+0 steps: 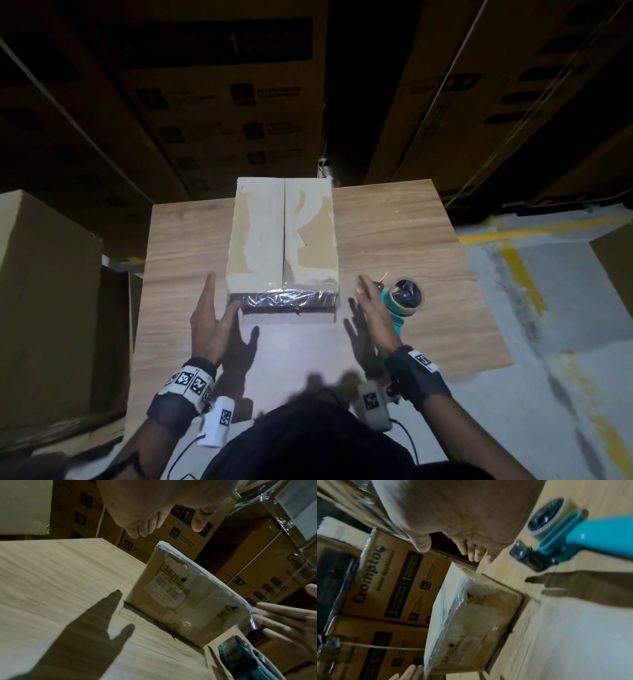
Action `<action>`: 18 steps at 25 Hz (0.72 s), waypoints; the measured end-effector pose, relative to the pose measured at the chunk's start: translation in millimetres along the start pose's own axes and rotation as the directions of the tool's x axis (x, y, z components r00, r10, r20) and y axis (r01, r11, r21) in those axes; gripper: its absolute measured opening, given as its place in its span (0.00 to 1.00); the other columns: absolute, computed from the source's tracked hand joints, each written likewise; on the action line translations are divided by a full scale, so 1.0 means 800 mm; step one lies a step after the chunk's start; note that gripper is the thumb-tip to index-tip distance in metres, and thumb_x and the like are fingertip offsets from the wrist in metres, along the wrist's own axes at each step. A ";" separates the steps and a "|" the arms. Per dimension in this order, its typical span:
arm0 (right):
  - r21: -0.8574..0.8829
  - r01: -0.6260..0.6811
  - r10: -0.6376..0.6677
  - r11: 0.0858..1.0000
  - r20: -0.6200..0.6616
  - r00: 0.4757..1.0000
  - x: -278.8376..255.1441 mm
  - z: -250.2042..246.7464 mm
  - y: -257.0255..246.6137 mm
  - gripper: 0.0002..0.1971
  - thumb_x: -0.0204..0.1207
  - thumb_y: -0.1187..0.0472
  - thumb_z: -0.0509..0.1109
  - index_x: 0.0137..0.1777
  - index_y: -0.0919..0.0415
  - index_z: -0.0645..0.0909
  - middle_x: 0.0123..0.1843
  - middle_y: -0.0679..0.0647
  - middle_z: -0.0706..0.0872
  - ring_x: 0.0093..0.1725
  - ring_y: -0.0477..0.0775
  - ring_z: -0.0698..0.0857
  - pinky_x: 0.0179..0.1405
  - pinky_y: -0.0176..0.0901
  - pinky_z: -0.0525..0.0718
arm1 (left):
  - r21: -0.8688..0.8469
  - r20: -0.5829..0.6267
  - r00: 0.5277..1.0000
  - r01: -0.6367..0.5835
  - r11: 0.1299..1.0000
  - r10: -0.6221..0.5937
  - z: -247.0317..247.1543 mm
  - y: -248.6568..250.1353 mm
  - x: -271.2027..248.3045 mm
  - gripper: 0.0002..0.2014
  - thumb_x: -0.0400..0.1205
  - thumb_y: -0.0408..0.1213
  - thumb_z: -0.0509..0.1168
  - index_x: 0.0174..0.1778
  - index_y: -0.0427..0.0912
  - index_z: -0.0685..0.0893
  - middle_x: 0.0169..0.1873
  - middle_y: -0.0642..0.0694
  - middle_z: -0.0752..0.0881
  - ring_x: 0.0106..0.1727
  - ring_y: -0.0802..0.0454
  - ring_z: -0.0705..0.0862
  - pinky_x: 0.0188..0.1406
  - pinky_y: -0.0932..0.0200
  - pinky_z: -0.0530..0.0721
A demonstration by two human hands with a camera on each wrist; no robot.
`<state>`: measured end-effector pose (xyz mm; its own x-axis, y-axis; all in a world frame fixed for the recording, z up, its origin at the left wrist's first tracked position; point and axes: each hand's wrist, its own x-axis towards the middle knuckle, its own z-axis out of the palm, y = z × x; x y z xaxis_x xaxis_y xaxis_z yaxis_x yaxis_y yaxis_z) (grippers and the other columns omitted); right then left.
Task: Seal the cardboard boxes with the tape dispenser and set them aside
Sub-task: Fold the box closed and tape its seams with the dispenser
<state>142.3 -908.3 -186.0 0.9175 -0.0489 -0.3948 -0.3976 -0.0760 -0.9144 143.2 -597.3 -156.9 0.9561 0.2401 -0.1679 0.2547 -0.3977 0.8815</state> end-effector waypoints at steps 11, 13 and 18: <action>0.276 -0.305 0.299 0.912 0.066 0.952 0.027 0.066 0.000 0.38 0.85 0.30 0.35 0.91 0.48 0.54 0.90 0.47 0.56 0.90 0.52 0.54 0.87 0.52 0.44 | -0.404 0.023 0.983 0.175 0.898 -0.181 0.030 -0.009 0.002 0.39 0.81 0.68 0.60 0.85 0.51 0.71 0.72 0.63 0.80 0.66 0.77 0.79 0.61 0.77 0.71; 0.267 -0.313 0.303 0.911 0.080 0.950 0.033 0.062 0.004 0.40 0.85 0.29 0.35 0.91 0.50 0.55 0.90 0.48 0.57 0.90 0.52 0.55 0.87 0.51 0.45 | -0.436 0.050 0.982 0.188 0.880 -0.185 0.028 -0.019 0.006 0.45 0.76 0.74 0.58 0.85 0.52 0.72 0.69 0.62 0.83 0.63 0.78 0.81 0.62 0.72 0.74; 0.061 -0.257 0.256 0.965 0.014 0.966 0.041 0.012 0.013 0.38 0.86 0.32 0.56 0.88 0.55 0.62 0.87 0.54 0.67 0.85 0.53 0.68 0.87 0.52 0.57 | -0.306 0.145 0.975 0.204 0.930 -0.166 0.007 -0.031 0.005 0.37 0.85 0.65 0.62 0.87 0.49 0.69 0.79 0.51 0.76 0.79 0.54 0.74 0.83 0.52 0.65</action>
<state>168.2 -900.9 -209.5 0.7850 -0.0528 -0.6172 -0.6181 -0.0002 -0.7861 141.3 -591.1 -182.1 0.9112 0.1720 -0.3742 0.3875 -0.0498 0.9205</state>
